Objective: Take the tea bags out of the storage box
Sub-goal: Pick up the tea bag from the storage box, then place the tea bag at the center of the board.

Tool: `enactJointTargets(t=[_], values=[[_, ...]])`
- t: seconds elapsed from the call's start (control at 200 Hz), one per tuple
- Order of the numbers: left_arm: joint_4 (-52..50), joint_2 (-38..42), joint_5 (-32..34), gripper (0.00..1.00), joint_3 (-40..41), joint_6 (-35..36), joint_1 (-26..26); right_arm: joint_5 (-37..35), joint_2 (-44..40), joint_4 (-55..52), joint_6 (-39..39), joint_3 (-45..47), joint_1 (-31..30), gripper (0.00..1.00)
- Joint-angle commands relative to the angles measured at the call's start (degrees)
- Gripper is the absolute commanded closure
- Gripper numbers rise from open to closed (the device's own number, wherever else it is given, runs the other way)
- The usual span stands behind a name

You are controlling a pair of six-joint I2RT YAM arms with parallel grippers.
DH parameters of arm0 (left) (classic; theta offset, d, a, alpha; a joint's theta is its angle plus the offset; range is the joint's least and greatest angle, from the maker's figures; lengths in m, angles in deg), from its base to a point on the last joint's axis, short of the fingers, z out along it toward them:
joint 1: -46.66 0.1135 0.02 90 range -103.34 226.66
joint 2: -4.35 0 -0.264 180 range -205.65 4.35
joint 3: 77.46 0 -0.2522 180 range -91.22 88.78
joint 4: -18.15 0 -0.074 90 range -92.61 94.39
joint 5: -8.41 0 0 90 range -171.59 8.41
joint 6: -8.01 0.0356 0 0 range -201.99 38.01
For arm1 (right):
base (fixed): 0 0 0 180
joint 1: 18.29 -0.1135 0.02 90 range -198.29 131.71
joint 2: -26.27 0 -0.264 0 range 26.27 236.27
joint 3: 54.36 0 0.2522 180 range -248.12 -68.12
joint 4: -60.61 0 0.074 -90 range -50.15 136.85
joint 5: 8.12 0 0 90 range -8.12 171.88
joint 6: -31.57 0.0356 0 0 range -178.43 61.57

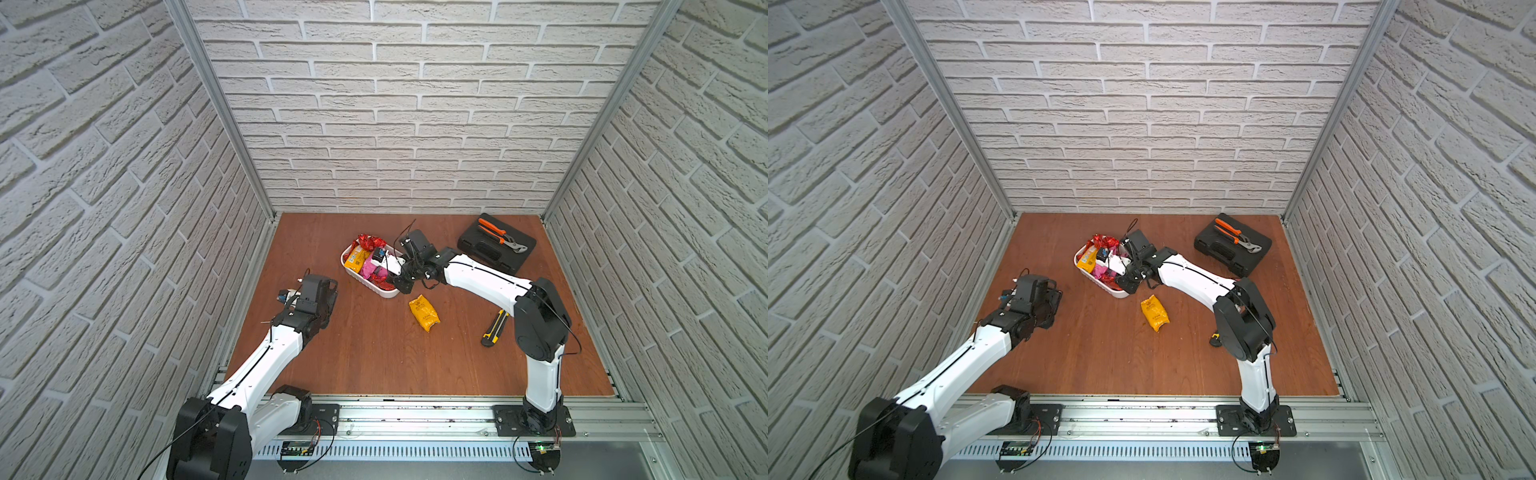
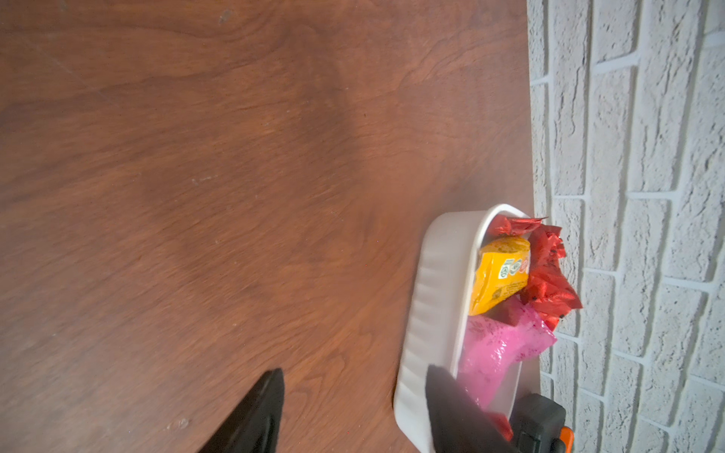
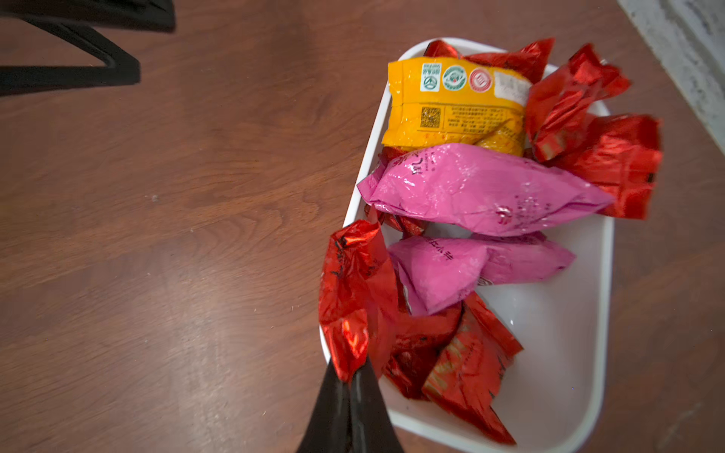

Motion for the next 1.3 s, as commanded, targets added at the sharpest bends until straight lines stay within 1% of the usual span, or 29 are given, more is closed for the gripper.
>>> enactJointTargets(t=[0.0, 0.145, 0.23, 0.335, 0.42, 0.505, 0.645, 0.83, 0.915, 0.985, 1.055, 1.12, 1.22, 1.295], values=[[1.0, -0.9, -0.6, 0.37, -0.8, 2.7, 0.3, 0.1, -7.2, -0.8, -0.2, 2.5, -0.2, 0.97], [1.5, -2.8, -1.5, 0.37, -3.0, 5.8, 0.3, -0.8, -13.1, -2.9, 0.1, 6.6, -0.8, 0.97], [1.5, -3.6, -1.8, 0.37, -3.9, 7.1, 0.4, -1.8, -16.6, -4.0, 0.4, 10.4, -2.8, 0.97], [1.8, -4.1, -2.0, 0.37, -3.8, 7.2, 0.4, -8.6, -21.5, -0.9, 0.8, 18.3, -7.4, 0.97], [2.1, -4.3, -2.3, 0.37, -3.5, 6.9, 0.7, -14.9, -25.1, 4.6, 3.4, 25.7, -11.1, 0.97], [2.1, -4.4, -2.4, 0.38, -3.3, 6.9, 0.9, -20.1, -26.9, 7.9, 6.4, 30.4, -14.5, 0.97], [1.9, -4.3, -2.6, 0.38, -3.0, 7.2, 1.0, -29.5, -26.0, 14.3, 12.7, 35.4, -18.4, 0.97], [1.8, -3.3, -2.4, 0.37, -2.5, 8.7, 1.0, -39.7, -19.1, 20.8, 16.7, 37.0, -21.8, 0.97], [1.4, -2.9, -2.1, 0.37, -2.8, 10.7, 1.0, -42.5, -16.7, 22.9, 17.5, 37.2, -22.6, 0.93], [1.4, -2.7, -1.8, 0.38, -3.2, 13.1, 1.2, -41.4, -15.5, 23.8, 17.7, 37.1, -22.6, 0.86], [1.6, -2.8, -1.6, 0.37, -4.0, 16.5, 1.4, -38.5, -15.4, 24.3, 17.4, 37.0, -22.7, 0.74], [1.3, -3.4, -1.8, 0.37, -5.5, 21.0, 1.5, -34.5, -16.7, 24.7, 17.3, 37.3, -22.7, 0.65], [0.5, -5.1, -2.5, 0.37, -9.2, 31.2, 1.7, -27.0, -20.0, 23.7, 16.5, 37.1, -22.7, 0.51], [0.4, -7.3, -4.8, 0.36, -12.8, 40.4, 1.7, -21.9, -22.1, 21.0, 15.9, 35.6, -22.5, 0.47]])
